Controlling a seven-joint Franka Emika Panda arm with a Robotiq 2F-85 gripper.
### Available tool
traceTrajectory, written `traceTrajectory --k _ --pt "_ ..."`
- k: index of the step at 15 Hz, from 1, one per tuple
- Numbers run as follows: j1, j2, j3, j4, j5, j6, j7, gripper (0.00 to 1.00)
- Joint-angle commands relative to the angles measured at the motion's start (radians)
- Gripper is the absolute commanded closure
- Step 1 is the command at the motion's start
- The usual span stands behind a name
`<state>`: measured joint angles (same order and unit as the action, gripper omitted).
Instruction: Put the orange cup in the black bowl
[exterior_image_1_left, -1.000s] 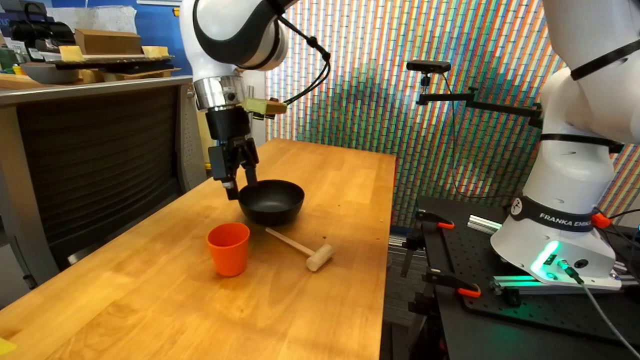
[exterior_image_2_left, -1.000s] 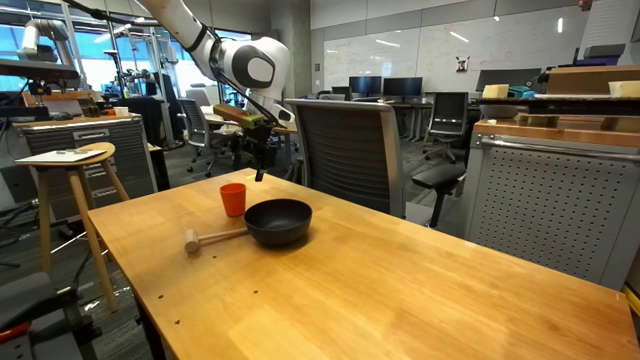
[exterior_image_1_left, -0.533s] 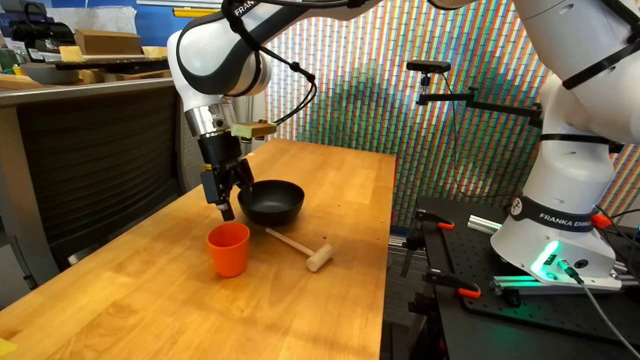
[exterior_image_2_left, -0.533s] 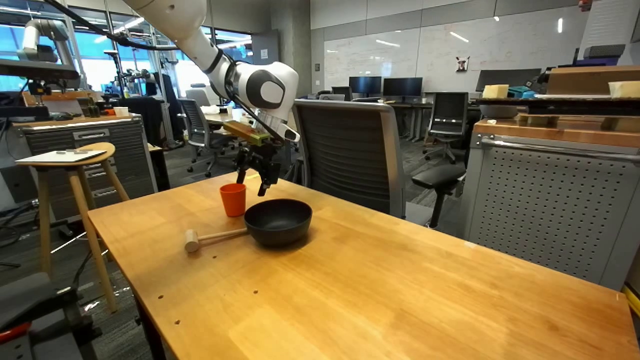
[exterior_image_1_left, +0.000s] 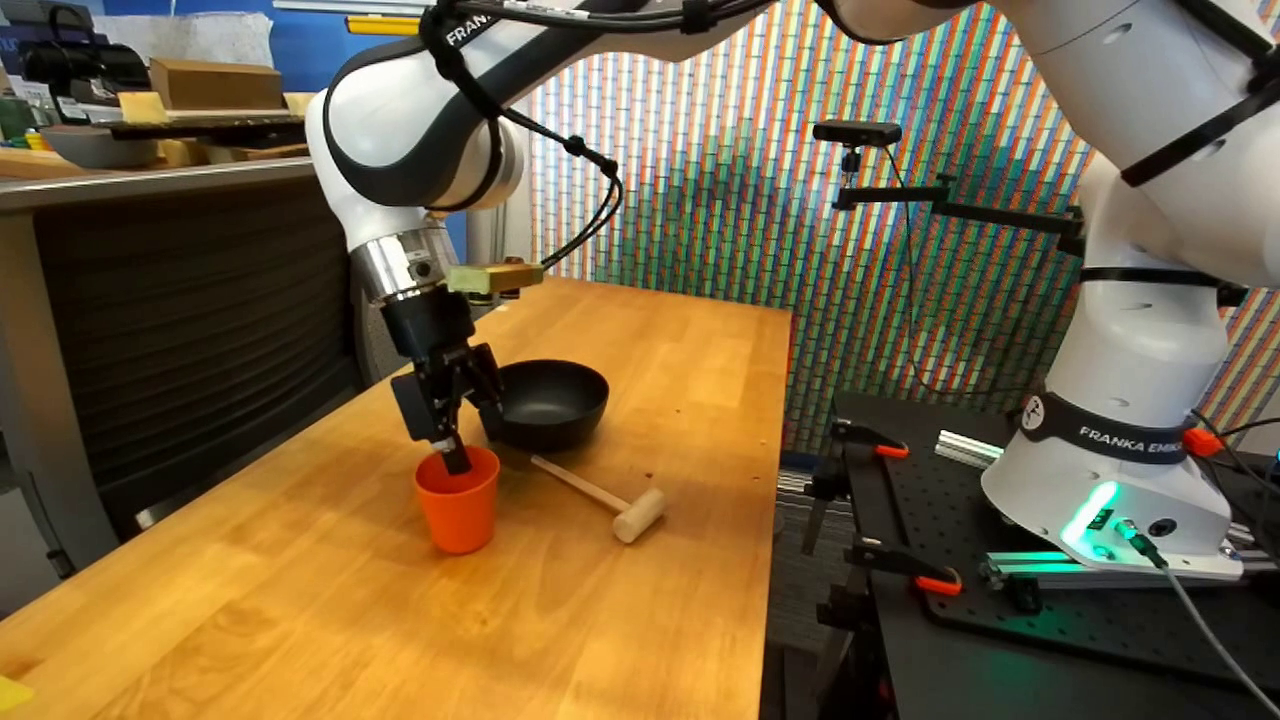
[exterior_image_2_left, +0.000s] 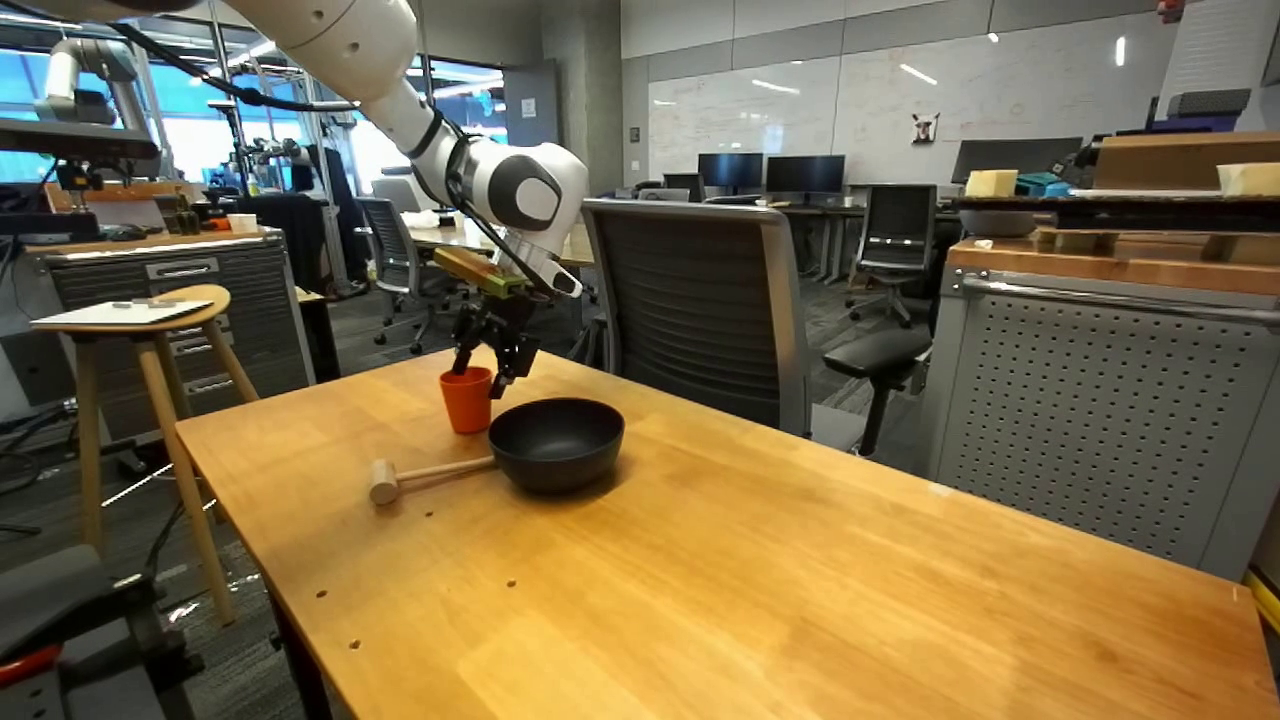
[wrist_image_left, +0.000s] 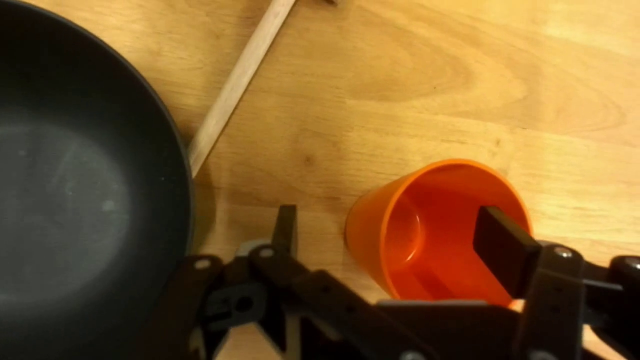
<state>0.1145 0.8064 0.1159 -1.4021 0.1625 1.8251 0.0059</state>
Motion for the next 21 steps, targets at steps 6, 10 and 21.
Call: traceTrajectory --k 6,10,21 --pt "0.002 0.027 -0.003 0.027 0.002 -0.001 0.008 0.82" --pt "-0.009 0.03 -0.007 0.029 0.005 -0.01 0.005 0.9" --pt "-0.144 -0.283 -0.032 -0.099 0.056 0.01 -0.048 0.88"
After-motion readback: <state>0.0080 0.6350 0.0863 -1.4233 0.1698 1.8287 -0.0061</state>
